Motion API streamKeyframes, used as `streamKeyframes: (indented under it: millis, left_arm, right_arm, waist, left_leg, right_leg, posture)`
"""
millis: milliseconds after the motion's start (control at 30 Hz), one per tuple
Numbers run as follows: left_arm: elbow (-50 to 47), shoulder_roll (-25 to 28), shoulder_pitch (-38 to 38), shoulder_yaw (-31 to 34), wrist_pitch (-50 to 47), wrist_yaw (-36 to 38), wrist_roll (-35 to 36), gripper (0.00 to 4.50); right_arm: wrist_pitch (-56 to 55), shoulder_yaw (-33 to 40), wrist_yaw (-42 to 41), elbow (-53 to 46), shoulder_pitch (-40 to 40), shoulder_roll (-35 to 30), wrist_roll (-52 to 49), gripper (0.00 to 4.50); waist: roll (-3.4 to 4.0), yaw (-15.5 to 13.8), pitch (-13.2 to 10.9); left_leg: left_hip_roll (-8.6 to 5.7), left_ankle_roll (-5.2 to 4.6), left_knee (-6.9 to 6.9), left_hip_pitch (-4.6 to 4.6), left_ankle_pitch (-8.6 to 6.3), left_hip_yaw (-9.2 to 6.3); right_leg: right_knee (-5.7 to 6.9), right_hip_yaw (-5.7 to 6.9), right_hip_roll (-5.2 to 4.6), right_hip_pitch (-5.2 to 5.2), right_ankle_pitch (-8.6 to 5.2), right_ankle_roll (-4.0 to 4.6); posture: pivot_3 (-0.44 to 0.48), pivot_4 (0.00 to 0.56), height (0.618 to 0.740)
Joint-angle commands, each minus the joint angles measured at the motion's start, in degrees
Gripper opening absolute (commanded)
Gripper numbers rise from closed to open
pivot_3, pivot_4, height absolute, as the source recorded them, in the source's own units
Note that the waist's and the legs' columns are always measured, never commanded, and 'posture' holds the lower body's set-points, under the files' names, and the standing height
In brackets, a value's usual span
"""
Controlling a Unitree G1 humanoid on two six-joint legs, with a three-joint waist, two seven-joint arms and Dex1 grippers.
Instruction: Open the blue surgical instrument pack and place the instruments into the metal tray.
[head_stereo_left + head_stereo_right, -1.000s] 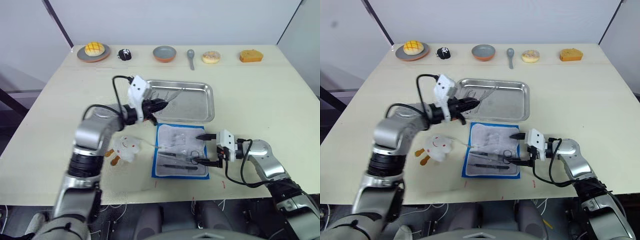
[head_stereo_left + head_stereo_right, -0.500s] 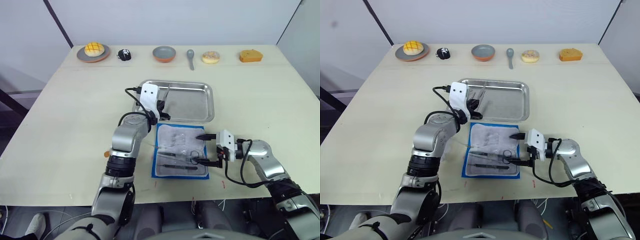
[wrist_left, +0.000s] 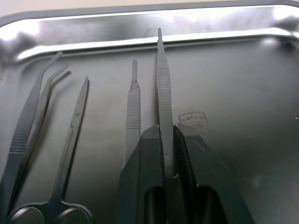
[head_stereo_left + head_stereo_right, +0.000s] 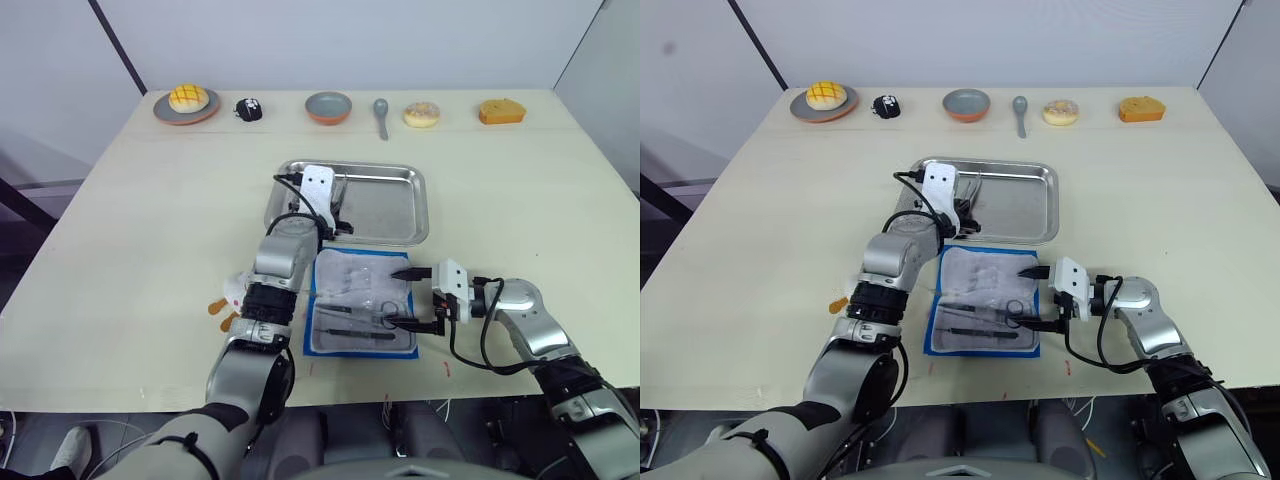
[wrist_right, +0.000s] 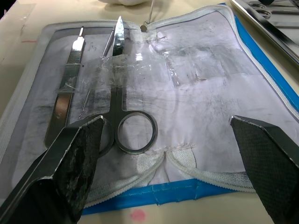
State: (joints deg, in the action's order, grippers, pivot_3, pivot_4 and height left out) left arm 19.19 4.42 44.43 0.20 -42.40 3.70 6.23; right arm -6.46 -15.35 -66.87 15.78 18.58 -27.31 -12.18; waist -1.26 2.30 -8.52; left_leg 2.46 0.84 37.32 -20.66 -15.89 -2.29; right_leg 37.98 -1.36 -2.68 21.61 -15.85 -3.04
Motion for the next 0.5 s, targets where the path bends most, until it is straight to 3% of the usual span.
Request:
streamKeyframes:
  millis: [33,167,200,400,433,500]
  left_arm:
    - [-1.2,-0.1,0.7,0.6,-1.0,0.5,0.3,0.05]
    - [-2.3,-0.4,0.2,0.9,-2.3,0.1,0.4,0.05]
    - [-2.4,-0.6,0.2,1.0,-2.5,0.1,0.6,0.93]
    - [-5.1,-0.2,0.4,1.0,-4.0,0.1,0.4,3.91]
    - [-6.7,0.2,0.7,1.3,-4.8,0.3,0.7,4.21]
    - [-10.8,1.5,0.8,1.6,-6.4,2.1,1.9,4.21]
  right_arm:
    - [2.2,-3.9,0.9,3.7,-2.8,-0.4,5.6,4.50]
    - [2.1,-3.9,0.9,4.0,-2.5,-0.2,5.6,4.50]
    - [2.1,-3.8,0.9,4.1,-2.4,-0.2,5.6,4.50]
    - [2.1,-3.9,0.9,4.1,-2.3,0.0,5.6,4.50]
    - [2.1,-3.9,0.9,4.1,-2.3,0.0,5.6,4.50]
    - [2.1,-4.0,1.0,3.9,-2.4,0.0,5.6,4.50]
  waist:
    - [0.00,0.0,0.0]
    - [0.00,0.0,0.0]
    - [0.00,0.0,0.0]
    - [0.00,0.0,0.0]
    - [0.00,0.0,0.0]
    - [-0.01,0.1,0.0]
  left_leg:
    - [0.00,0.00,0.00,0.00,0.00,0.00]
    - [0.00,0.01,0.00,0.00,0.00,0.00]
    - [0.00,0.01,0.00,0.00,0.01,0.00]
    - [0.00,0.02,0.00,0.00,0.01,-0.01]
    - [0.00,0.02,0.00,0.00,0.01,-0.01]
    - [0.00,0.02,0.00,0.00,0.01,-0.01]
  right_leg:
    - [0.00,0.00,0.00,0.00,0.00,0.00]
    - [0.00,0.00,0.00,0.00,0.00,0.00]
    - [0.00,0.00,0.00,0.00,0.00,0.00]
    - [0.01,0.00,0.00,0.00,0.00,0.00]
    - [0.01,0.00,0.00,0.00,0.00,0.00]
    - [0.01,0.00,0.00,0.01,0.00,0.00]
  posture:
    - [0.000,0.150,0.732]
    - [0.000,0.150,0.732]
    - [0.000,0.150,0.732]
    - [0.000,0.150,0.732]
    - [0.000,0.150,0.732]
    - [0.000,0.150,0.732]
